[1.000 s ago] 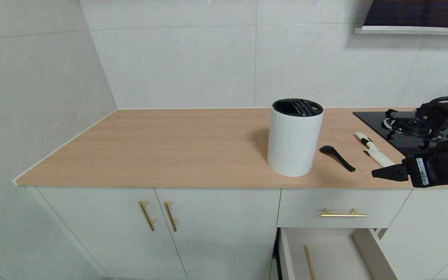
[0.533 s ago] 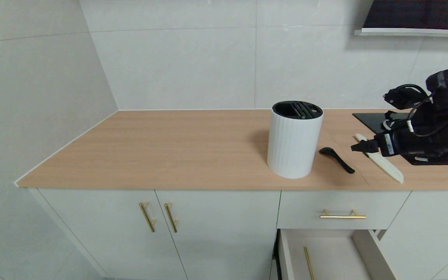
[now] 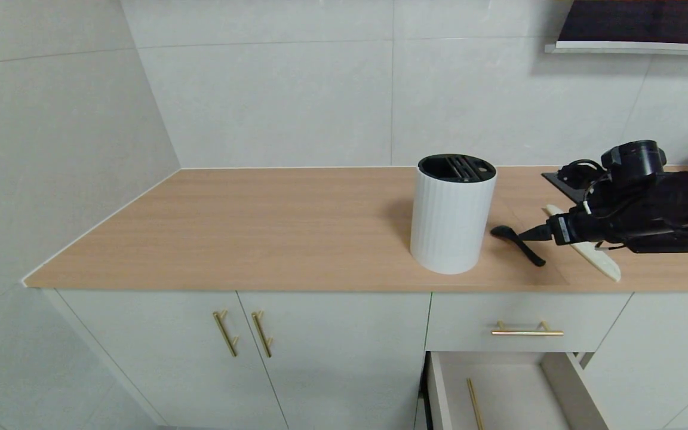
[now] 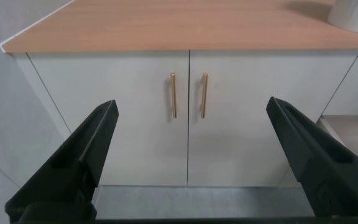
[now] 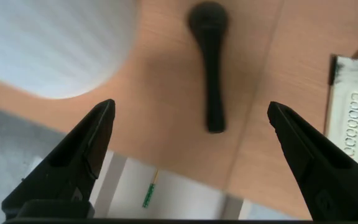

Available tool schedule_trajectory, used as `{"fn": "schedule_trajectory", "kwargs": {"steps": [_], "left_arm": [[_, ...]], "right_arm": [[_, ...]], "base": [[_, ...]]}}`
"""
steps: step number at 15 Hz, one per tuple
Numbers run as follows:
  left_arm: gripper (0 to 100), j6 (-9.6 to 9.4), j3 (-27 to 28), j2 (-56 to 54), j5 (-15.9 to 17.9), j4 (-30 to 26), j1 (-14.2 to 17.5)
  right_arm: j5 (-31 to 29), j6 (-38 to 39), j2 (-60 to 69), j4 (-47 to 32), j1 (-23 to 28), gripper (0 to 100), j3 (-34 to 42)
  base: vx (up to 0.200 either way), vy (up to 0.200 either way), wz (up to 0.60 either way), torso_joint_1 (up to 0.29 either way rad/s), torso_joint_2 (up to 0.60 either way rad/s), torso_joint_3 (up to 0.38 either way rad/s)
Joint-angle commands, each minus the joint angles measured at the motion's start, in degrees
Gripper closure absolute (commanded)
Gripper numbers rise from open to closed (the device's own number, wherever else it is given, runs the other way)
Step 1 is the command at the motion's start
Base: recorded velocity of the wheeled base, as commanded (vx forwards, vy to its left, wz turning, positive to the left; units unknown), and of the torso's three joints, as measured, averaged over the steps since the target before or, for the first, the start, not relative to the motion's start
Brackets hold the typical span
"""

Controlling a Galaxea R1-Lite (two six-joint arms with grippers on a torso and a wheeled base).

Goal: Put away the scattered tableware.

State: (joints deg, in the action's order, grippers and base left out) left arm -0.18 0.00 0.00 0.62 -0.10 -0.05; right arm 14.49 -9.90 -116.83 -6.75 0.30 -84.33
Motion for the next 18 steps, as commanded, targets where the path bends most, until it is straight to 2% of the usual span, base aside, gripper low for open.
{"fn": "schedule_trajectory", "kwargs": {"steps": [1,5,18], "left_arm": [[0,0.01,0.00,0.00,-0.01,0.01,0.05],[0,0.01,0.00,0.00,-0.01,0.01,-0.04],[0,0.01,0.00,0.00,-0.01,0.01,-0.04]], "right_arm": [[0.10,0.06,-4.81,0.86,0.31,0,-1.27],[0.18,0.14,-7.62,4.64,0.31,0,-1.36],[0.10,0.41,-11.22,4.73,0.13,0,-2.85]], "base": [[0.000,0.000,0.00,0.000,0.00,0.000],[0.000,0.000,0.00,0.000,0.00,0.000],[0.000,0.000,0.00,0.000,0.00,0.000]]}}
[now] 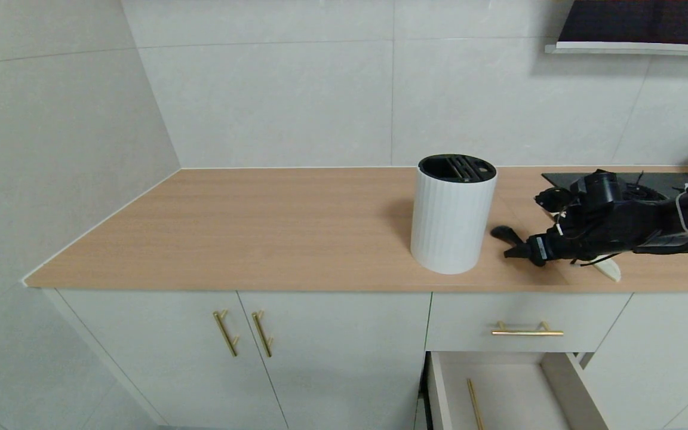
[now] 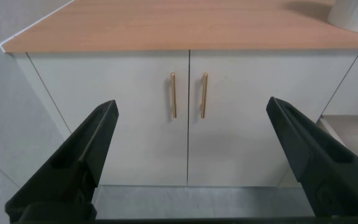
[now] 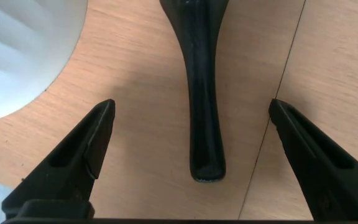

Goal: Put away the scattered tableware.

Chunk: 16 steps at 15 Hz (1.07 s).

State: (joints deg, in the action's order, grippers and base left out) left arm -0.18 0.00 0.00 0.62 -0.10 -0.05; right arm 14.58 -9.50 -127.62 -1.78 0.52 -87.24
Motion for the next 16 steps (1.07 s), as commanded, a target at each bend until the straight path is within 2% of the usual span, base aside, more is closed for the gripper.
{"fn": "schedule_trajectory", "kwargs": {"steps": [1,2,12,16], "left_arm": [[0,0.01,0.00,0.00,-0.01,0.01,0.05],[0,0.01,0.00,0.00,-0.01,0.01,-0.04],[0,0.01,0.00,0.00,-0.01,0.01,-0.04],[0,0.01,0.00,0.00,-0.01,0.01,-0.04]], "right_arm": [[0.01,0.00,-0.61,-0.24,-0.08,0,0.05],[0.01,0.00,-0.70,-0.24,-0.17,100,0.05],[-0.43,0.09,0.62,-0.86,-0.96,100,0.49],[-3.42,7.47,12.40,-7.36,-1.93,100,5.85]], "base": [[0.000,0.000,0.00,0.000,0.00,0.000],[0.000,0.000,0.00,0.000,0.00,0.000],[0.000,0.000,0.00,0.000,0.00,0.000],[0.000,0.000,0.00,0.000,0.00,0.000]]}}
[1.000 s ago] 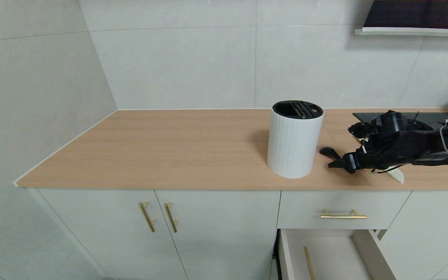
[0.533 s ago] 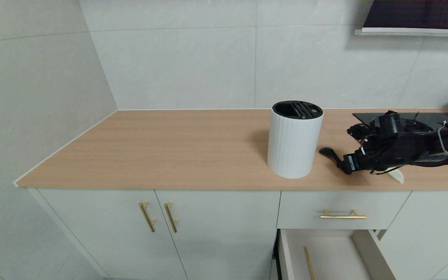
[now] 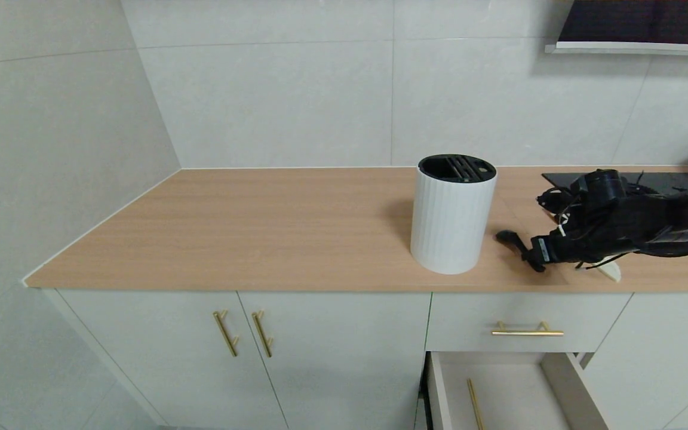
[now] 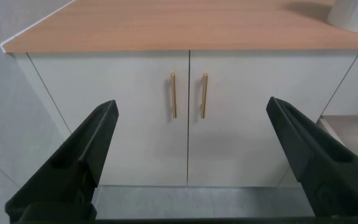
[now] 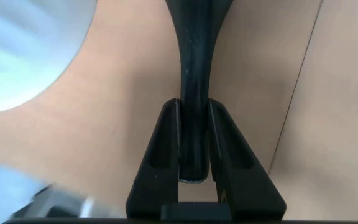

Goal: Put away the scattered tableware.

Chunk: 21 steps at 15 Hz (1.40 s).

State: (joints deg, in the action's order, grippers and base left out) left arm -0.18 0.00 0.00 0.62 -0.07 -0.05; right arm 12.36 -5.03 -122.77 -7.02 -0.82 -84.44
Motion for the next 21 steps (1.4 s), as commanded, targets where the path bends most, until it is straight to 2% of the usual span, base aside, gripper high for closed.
{"fn": "schedule_trajectory", "kwargs": {"steps": [1,2,7,10,14,21], "left_arm": [[0,0.01,0.00,0.00,-0.01,-0.01,0.05],[0,0.01,0.00,0.00,-0.01,-0.01,0.05],[0,0.01,0.00,0.00,-0.01,-0.01,0.05],[0,0.01,0.00,0.00,-0.01,-0.01,-0.04],[0,0.01,0.00,0.00,-0.01,-0.01,0.05],[0,0.01,0.00,0.00,-0.01,-0.01,-0.04]], "right_arm": [[-1.55,6.18,10.36,-3.44,-1.03,100,4.64],[-1.99,9.52,15.72,-5.28,-1.64,100,8.24],[-2.69,10.31,31.72,-5.72,-1.64,100,29.07],[-6.74,10.75,35.58,-5.72,-1.82,100,35.75],[-7.09,10.66,36.02,-5.63,-3.05,100,37.60],[-7.00,10.40,34.79,-5.63,-3.93,100,38.48]], "base": [[0.000,0.000,0.00,0.000,0.00,0.000],[0.000,0.000,0.00,0.000,0.00,0.000],[0.000,0.000,0.00,0.000,0.00,0.000],[0.000,0.000,0.00,0.000,0.00,0.000],[0.000,0.000,0.00,-0.023,0.05,0.030],[0.000,0.000,0.00,-0.177,0.46,0.275]]}}
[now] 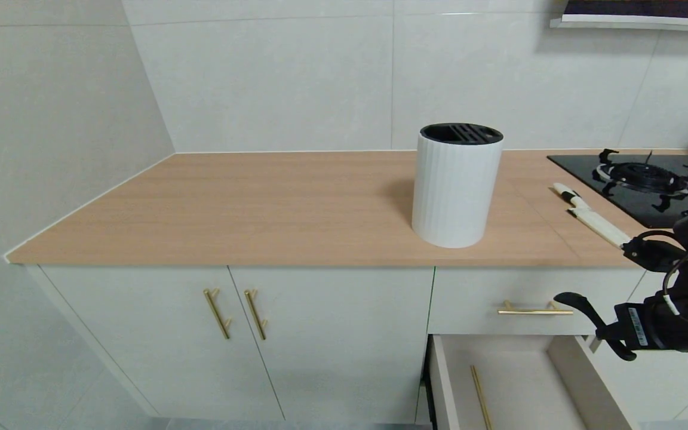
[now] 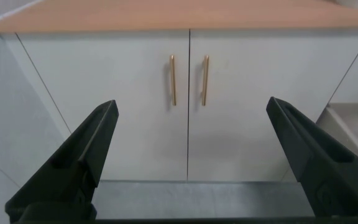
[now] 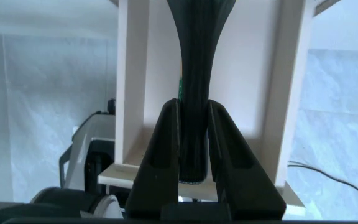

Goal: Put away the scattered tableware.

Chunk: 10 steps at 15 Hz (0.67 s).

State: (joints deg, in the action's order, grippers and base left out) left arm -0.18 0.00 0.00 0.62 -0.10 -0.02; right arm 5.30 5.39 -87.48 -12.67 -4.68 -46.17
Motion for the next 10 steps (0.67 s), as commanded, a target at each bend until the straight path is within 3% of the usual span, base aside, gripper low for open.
{"fn": "schedule_trajectory", "kwargs": {"steps": [1,10], "left_arm": [[0,0.01,0.00,0.00,-0.01,0.01,-0.06],[0,0.01,0.00,0.00,-0.01,0.01,0.02]], "right_arm": [[0.06,-0.03,-0.67,0.01,-0.06,100,0.20],[0.06,-0.11,-3.22,0.19,-0.24,100,0.37]], "base": [[0.000,0.000,0.00,-0.178,0.48,0.310],[0.000,0.000,0.00,-0.150,0.47,0.321]]}}
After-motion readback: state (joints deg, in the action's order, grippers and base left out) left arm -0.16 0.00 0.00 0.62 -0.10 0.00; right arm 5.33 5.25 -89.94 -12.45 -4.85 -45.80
